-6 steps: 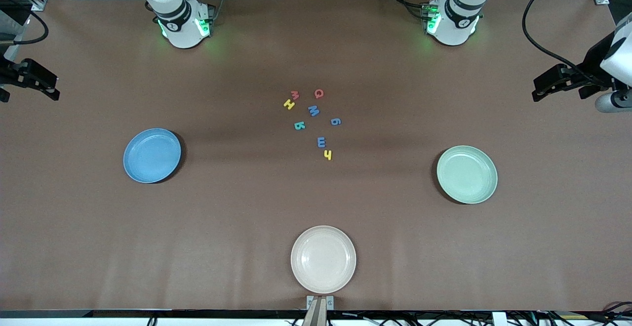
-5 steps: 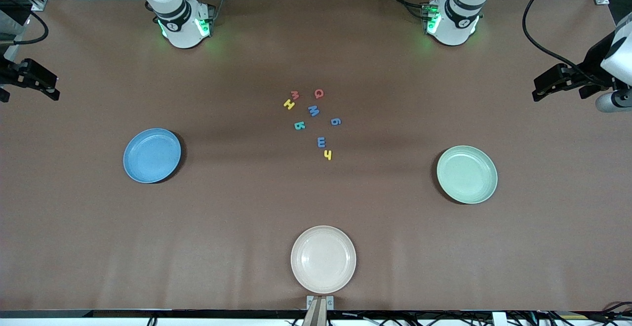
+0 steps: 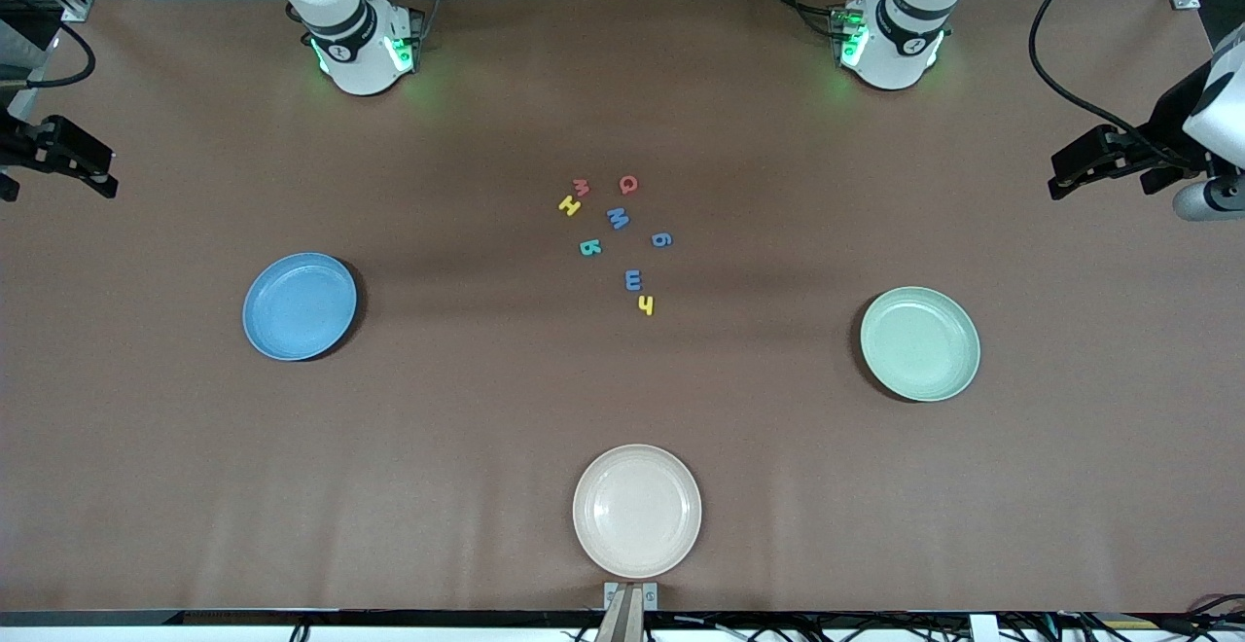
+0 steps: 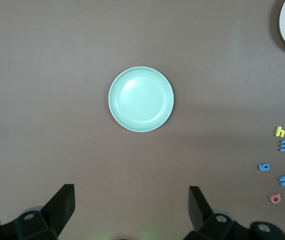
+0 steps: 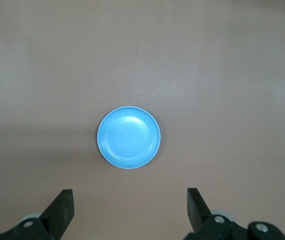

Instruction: Sort uppercase to blue plate, lowercase to green plate

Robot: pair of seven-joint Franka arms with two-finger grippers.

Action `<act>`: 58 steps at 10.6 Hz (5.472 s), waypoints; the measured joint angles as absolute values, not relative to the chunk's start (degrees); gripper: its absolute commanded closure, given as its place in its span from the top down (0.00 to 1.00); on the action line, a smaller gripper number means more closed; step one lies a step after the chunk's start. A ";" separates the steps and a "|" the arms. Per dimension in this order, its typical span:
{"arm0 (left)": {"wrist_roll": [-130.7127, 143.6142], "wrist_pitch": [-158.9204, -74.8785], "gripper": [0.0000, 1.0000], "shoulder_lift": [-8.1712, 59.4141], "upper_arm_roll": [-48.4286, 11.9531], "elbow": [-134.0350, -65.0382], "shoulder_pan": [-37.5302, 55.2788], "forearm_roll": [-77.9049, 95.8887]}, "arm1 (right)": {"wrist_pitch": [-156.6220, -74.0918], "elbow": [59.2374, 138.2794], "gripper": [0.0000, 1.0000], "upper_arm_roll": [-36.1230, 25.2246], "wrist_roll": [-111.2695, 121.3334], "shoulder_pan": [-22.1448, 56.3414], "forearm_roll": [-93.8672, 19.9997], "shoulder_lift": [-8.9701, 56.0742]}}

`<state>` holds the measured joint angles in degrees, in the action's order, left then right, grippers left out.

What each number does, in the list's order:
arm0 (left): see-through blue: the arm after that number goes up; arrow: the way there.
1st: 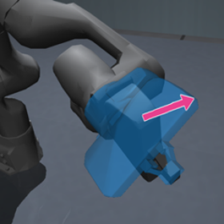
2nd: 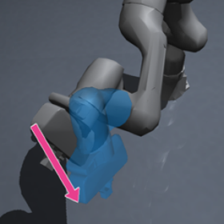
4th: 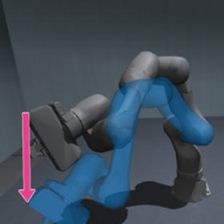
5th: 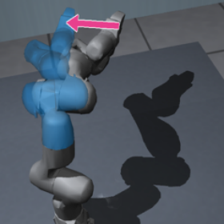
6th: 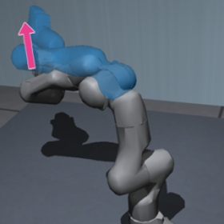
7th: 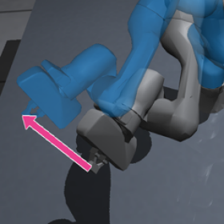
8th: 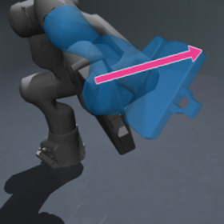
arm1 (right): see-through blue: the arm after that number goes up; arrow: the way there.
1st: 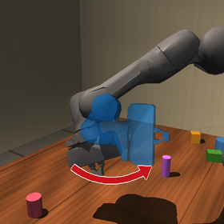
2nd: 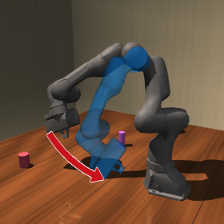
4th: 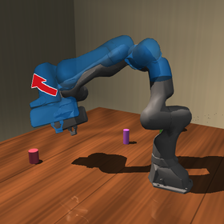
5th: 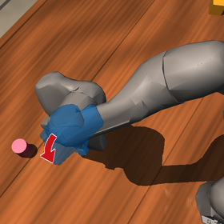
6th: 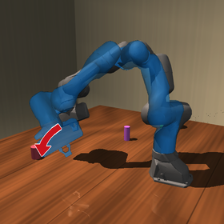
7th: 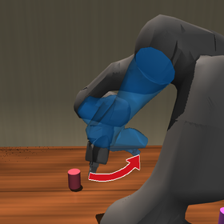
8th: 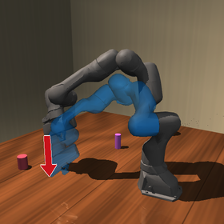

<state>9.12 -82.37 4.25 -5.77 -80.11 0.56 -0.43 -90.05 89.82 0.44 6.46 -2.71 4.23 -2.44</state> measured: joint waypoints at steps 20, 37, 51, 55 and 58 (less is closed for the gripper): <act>28.55 -120.41 1.00 15.42 -29.29 -110.01 11.79 -0.18 | -85.75 89.49 1.00 0.87 0.26 -0.11 2.47 -0.06; 33.23 -133.33 1.00 29.63 -29.50 -111.40 19.46 -21.86 | -130.54 124.95 1.00 1.46 -63.12 28.60 -3.95 0.58; -7.68 -139.60 0.79 36.58 -29.39 -111.37 21.94 -23.29 | -150.00 130.12 1.00 10.49 -98.08 32.42 -2.06 21.47; -7.77 -139.60 0.69 37.29 -29.41 -111.77 21.98 -24.08 | -152.44 129.36 0.98 13.83 -100.63 32.85 -2.09 23.89; -7.76 -139.88 0.42 37.63 -29.38 -111.88 21.93 -25.35 | -152.56 129.09 0.83 15.29 -100.74 32.88 -2.03 24.50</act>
<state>-7.76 -139.88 37.63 -29.38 -111.88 21.93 -25.35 -152.56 129.09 15.29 -100.74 32.88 -2.03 24.50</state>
